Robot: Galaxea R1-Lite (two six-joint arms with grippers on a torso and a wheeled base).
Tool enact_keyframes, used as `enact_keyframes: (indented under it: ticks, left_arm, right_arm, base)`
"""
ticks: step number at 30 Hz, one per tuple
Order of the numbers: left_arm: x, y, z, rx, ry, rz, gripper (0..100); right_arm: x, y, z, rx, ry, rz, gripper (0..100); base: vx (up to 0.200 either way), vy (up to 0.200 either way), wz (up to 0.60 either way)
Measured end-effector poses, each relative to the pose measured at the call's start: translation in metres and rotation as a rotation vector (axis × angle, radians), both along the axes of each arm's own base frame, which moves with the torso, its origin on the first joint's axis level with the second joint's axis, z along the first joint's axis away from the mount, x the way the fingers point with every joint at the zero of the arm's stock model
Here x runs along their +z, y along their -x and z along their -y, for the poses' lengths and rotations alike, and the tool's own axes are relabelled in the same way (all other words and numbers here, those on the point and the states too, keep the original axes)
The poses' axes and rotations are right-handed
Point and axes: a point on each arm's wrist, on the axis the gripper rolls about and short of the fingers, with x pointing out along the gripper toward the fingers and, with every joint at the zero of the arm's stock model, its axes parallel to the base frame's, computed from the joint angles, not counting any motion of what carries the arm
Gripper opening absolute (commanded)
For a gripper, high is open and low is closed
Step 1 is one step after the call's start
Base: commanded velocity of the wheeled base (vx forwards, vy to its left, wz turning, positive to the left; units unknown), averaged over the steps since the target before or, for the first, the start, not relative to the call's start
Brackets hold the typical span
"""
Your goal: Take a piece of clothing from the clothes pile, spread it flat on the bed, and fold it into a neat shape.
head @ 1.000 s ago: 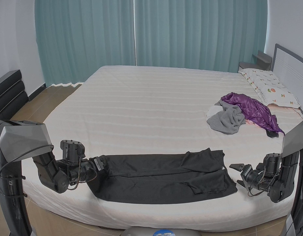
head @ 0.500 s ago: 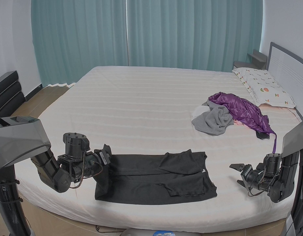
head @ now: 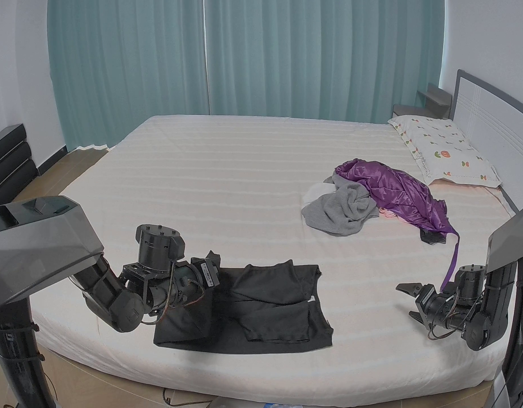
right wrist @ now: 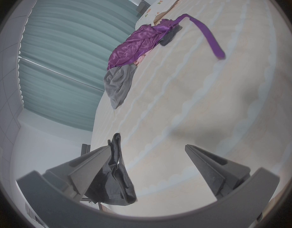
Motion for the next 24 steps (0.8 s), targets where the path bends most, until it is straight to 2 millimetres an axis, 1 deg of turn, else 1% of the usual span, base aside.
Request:
enact_keyframes:
  ticks: [4,8,12,17,18,24]
  left_arm:
    - [0.003,-0.002,0.015,-0.021,-0.015,-0.007,0]
    - [0.002,-0.003,0.036,-0.057,-0.026,-0.009,0]
    - [-0.002,-0.006,0.049,-0.063,-0.046,-0.016,0]
    - [-0.013,-0.014,0.064,-0.042,-0.077,-0.011,0]
    - [-0.015,-0.015,0.065,-0.038,-0.082,-0.012,100]
    - [-0.027,-0.016,0.074,-0.049,-0.098,-0.031,100]
  right_arm:
    - [0.0,0.0,0.0,0.0,0.0,0.0,100]
    - [0.0,0.0,0.0,0.0,0.002,-0.001,100]
    - [0.0,0.0,0.0,0.001,0.002,-0.001,100]
    - [0.0,0.0,0.0,0.0,0.002,-0.001,100]
    - [0.0,0.0,0.0,0.001,0.002,-0.001,100]
    - [0.0,0.0,0.0,0.002,0.002,-0.001,100]
  base:
    - [0.0,-0.2,0.0]
    - [0.0,0.0,0.0]
    - [0.0,0.0,0.0]
    - [0.0,0.0,0.0]
    - [0.0,0.0,0.0]
    - [0.0,0.0,0.0]
